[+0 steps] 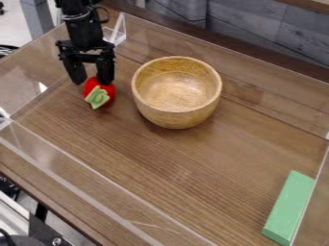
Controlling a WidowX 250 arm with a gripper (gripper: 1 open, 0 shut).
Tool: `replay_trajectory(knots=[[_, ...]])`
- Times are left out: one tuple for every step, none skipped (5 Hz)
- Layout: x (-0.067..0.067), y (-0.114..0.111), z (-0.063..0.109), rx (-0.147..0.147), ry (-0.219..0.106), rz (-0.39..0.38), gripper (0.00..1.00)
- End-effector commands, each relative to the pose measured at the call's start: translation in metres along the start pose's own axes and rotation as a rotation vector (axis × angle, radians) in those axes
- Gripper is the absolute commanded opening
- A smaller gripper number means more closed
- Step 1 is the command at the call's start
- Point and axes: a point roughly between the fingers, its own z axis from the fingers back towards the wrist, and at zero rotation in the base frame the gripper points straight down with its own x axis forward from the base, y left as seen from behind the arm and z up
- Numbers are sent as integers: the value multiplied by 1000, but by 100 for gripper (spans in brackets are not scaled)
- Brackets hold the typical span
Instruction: Move the red fruit to the right
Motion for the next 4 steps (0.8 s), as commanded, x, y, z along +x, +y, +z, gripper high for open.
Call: replay_trajectory(knots=[[0,-8,27,6,-42,48,100],[-1,-13,25,10,-35,40,0],[-2,-25,47,-12,-52,30,0],[-2,-54,80,-61,-74,-3,0]])
